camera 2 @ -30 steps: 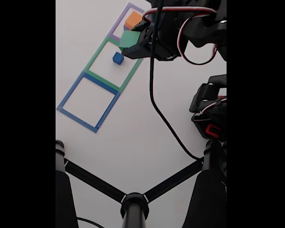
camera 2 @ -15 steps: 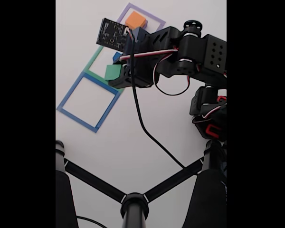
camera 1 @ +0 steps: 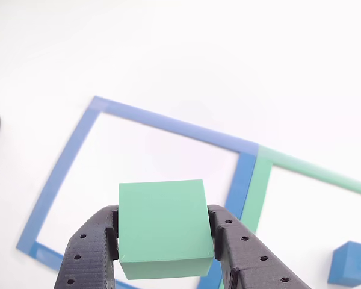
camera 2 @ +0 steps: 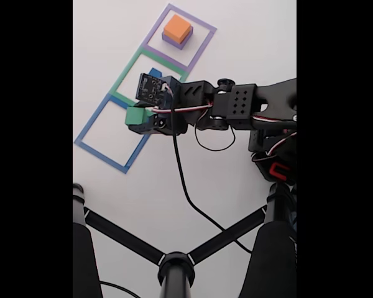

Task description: Tower of hanoi

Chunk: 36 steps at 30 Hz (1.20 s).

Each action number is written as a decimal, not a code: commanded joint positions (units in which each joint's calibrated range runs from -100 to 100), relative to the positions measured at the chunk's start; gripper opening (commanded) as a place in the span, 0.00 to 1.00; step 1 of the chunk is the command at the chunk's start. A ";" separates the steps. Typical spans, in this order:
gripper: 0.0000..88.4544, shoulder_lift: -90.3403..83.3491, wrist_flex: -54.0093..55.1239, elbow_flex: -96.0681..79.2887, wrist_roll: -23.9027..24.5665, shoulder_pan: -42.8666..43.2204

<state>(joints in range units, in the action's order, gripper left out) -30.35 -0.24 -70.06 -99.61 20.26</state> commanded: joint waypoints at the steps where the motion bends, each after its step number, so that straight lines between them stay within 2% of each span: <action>1: 0.10 8.07 14.12 0.41 -0.39 0.36; 6: 0.10 18.73 26.02 1.50 -0.39 0.36; 13: 0.11 30.43 36.54 3.77 -0.39 1.66; 26: 0.12 42.13 44.15 8.59 -0.39 2.96; 36: 0.23 43.73 46.17 8.59 -0.39 2.80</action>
<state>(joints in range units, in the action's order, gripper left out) 13.63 44.06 -63.45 -99.61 22.72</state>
